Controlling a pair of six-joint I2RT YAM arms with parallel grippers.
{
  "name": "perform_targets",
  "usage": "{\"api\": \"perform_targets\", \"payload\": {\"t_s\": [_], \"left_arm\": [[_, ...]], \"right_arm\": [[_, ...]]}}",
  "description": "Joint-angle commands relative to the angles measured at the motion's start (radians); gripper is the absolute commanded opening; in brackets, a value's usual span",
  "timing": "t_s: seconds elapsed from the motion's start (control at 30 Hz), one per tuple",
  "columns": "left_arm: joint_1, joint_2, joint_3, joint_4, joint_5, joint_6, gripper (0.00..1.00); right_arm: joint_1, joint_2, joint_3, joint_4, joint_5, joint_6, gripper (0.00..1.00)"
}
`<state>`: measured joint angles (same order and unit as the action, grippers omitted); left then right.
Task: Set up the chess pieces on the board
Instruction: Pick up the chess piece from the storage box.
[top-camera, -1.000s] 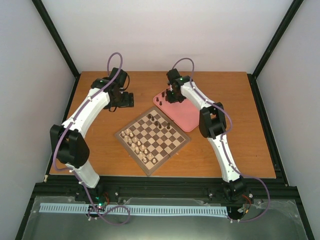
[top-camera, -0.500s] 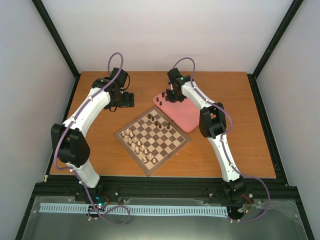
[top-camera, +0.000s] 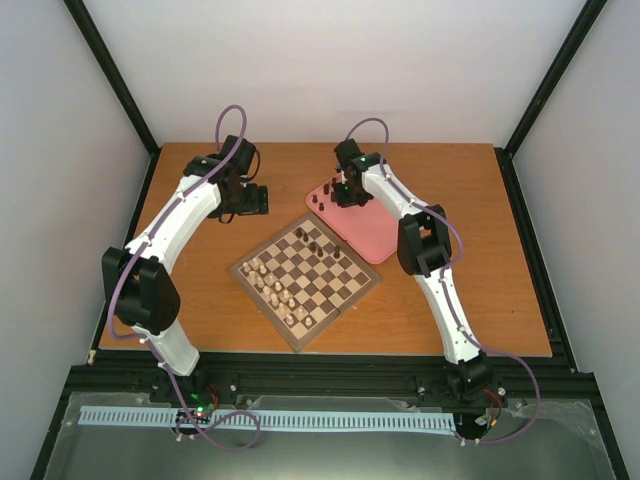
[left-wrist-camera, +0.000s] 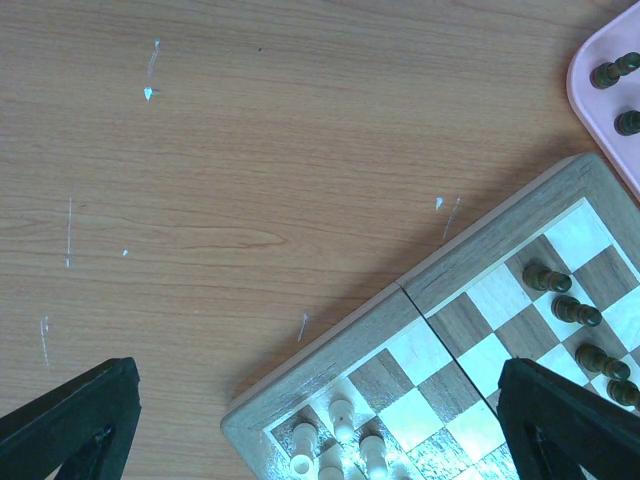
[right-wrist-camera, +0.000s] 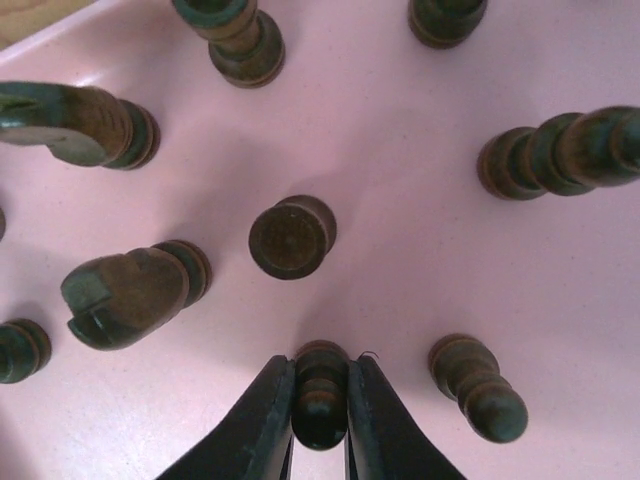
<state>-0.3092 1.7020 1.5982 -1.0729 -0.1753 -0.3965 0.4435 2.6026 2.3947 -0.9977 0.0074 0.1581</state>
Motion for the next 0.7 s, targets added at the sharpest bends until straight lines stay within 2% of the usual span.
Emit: {"api": "perform_targets", "payload": {"t_s": [0.0,0.07,0.27,0.67], "left_arm": [[0.008,-0.005,0.023,-0.010,0.001,-0.012,1.00],[0.009,-0.005,0.022,-0.009,0.000,-0.010,1.00],[0.009,-0.009,0.022,-0.010,-0.004,-0.007,1.00],[0.008,-0.017,-0.005,0.016,0.012,-0.015,1.00]], "right_arm": [[-0.007,0.005,0.027,-0.008,0.009,-0.002,0.12],[-0.006,0.000,0.027,-0.007,0.015,-0.002,0.08],[-0.006,-0.058,0.007,-0.009,0.032,0.003,0.05],[-0.003,-0.326,-0.229,-0.019,0.017,-0.027,0.04]]}}
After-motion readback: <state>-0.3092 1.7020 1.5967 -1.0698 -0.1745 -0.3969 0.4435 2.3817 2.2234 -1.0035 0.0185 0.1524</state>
